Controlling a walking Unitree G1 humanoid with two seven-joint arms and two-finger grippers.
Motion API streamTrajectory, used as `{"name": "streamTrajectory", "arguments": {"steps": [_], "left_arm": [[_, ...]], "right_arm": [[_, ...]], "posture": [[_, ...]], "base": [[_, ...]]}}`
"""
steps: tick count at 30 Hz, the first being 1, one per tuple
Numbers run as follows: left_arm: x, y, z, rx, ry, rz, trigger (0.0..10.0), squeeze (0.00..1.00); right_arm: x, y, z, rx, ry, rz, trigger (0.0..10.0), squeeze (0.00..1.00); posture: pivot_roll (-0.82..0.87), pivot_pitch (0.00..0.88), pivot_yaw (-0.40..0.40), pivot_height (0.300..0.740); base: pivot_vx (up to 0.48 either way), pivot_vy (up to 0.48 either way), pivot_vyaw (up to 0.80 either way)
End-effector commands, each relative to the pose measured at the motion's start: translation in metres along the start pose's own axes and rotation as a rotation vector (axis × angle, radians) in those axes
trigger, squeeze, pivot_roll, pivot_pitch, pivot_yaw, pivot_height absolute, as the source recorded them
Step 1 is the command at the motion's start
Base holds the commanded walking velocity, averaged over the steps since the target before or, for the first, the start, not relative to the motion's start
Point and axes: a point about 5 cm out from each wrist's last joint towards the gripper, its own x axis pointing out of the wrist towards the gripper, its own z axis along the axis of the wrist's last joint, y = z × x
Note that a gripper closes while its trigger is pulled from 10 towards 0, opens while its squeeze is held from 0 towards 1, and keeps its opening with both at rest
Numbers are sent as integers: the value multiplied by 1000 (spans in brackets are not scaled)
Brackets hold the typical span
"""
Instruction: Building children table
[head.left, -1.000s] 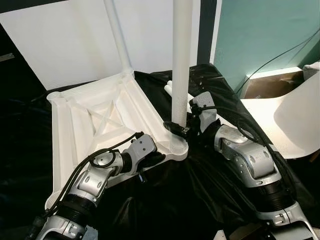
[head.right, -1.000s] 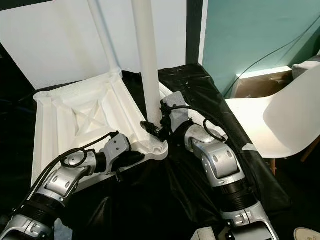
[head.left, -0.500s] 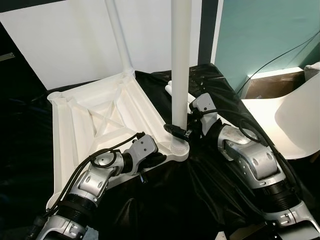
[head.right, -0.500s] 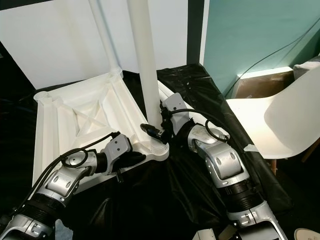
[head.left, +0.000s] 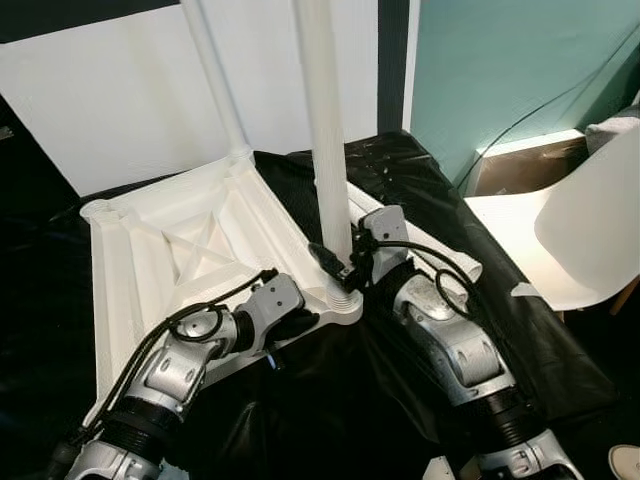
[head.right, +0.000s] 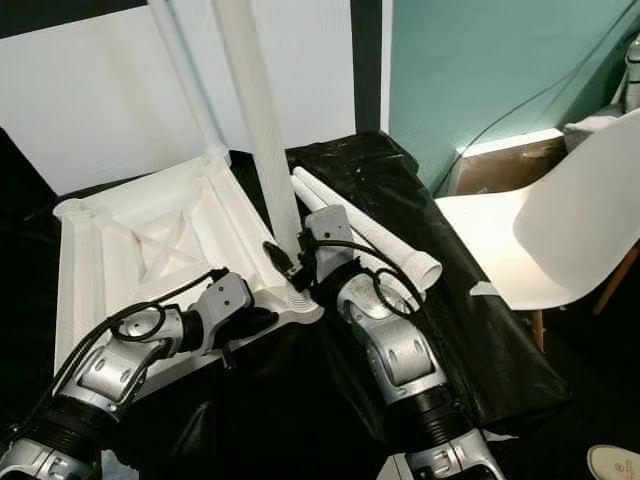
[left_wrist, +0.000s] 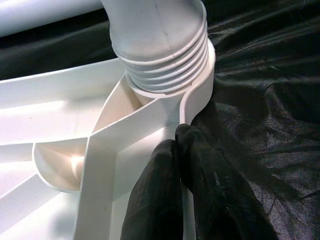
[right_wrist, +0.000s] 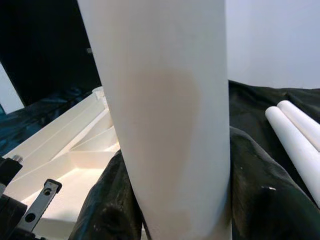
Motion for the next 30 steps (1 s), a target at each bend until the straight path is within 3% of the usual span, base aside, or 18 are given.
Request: {"name": "streamTrajectory", "arguments": {"steps": [1, 2, 3, 10, 11, 17, 20, 25, 30], "left_arm": [[5, -13, -13, -35, 52, -74, 10000, 0], [6, -12, -12, -37, 51, -67, 10000, 0], [6, -12, -12, -39, 49, -61, 10000, 0], [8, -13, -12, -44, 45, -52, 10000, 0], [9, -13, -12, -47, 42, -49, 10000, 0], [13, -14, -10, -53, 26, -45, 10000, 0], [15, -19, -6, -68, 6, -94, 10000, 0], [18, -25, -2, -73, -2, -144, 10000, 0], [28, -22, -8, -53, 48, -96, 10000, 0]], "right_arm": [[0, 4, -21, 55, 82, -32, 10000, 0], [2, 8, -19, 8, 69, -15, 10000, 35], [2, 10, -17, -26, 60, 3, 10000, 1000], [1, 10, -14, -67, 43, 33, 10000, 1000], [0, 9, -12, -78, 34, 52, 10000, 0], [-10, 1, -8, -99, 10, 153, 10000, 0], [-18, -17, -7, -140, 20, 240, 10000, 0], [-23, -31, -7, -187, 36, 267, 10000, 0], [-24, -37, -7, -201, 48, 262, 10000, 0]], "posture": [[84, 0, 121, 740], [90, 0, 108, 740], [90, 0, 108, 740], [80, 0, 88, 740], [77, 0, 85, 740], [65, 0, 74, 740], [44, 0, 71, 740], [41, 0, 70, 740], [32, 0, 71, 740]], "base": [[0, 0, 0], [0, 0, 0], [0, 0, 0], [0, 0, 0], [0, 0, 0], [0, 0, 0], [0, 0, 0], [0, 0, 0], [0, 0, 0]]}}
